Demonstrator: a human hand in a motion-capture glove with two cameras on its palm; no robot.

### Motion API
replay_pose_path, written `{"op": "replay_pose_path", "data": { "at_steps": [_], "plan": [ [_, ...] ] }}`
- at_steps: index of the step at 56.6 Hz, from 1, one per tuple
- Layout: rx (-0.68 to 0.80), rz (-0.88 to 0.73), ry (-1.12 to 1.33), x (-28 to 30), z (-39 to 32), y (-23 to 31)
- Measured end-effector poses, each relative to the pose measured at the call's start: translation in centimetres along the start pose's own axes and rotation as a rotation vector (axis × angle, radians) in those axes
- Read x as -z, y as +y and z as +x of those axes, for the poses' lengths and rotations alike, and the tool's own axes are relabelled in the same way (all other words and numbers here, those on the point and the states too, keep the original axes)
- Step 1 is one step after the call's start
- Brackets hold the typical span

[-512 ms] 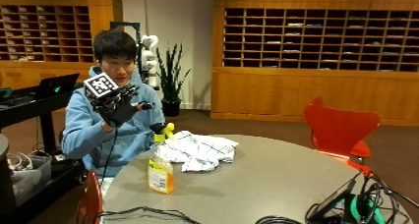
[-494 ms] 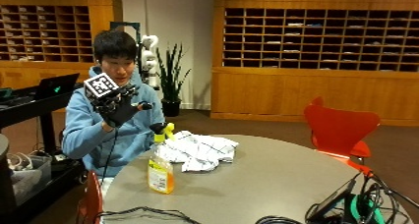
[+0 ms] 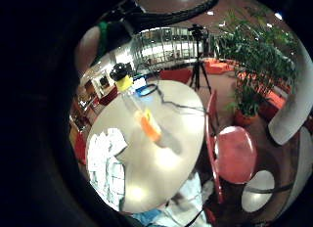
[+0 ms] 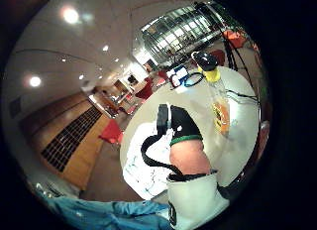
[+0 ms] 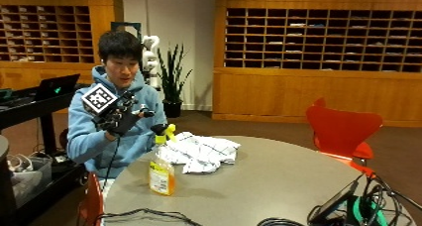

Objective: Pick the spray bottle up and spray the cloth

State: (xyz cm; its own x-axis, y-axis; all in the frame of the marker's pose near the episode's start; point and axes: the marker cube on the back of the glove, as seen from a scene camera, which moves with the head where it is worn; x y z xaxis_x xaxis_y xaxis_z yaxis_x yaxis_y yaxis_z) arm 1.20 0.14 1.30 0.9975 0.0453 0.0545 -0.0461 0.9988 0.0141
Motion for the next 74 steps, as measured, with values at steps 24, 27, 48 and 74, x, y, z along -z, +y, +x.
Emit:
{"op": "replay_pose_path", "data": {
  "at_steps": [24, 27, 48, 74],
  "plan": [
    [-0.284, -0.258, -0.298, -2.5, 2.2, 1.8],
    [-0.268, -0.082, -0.332, -4.7, 3.0, 0.0],
    [-0.425, -0.042, -0.440, -9.6, 4.4, -2.5],
    [-0.469, -0.105, -0.477, -14.4, 4.9, -4.0]
  ]
}}
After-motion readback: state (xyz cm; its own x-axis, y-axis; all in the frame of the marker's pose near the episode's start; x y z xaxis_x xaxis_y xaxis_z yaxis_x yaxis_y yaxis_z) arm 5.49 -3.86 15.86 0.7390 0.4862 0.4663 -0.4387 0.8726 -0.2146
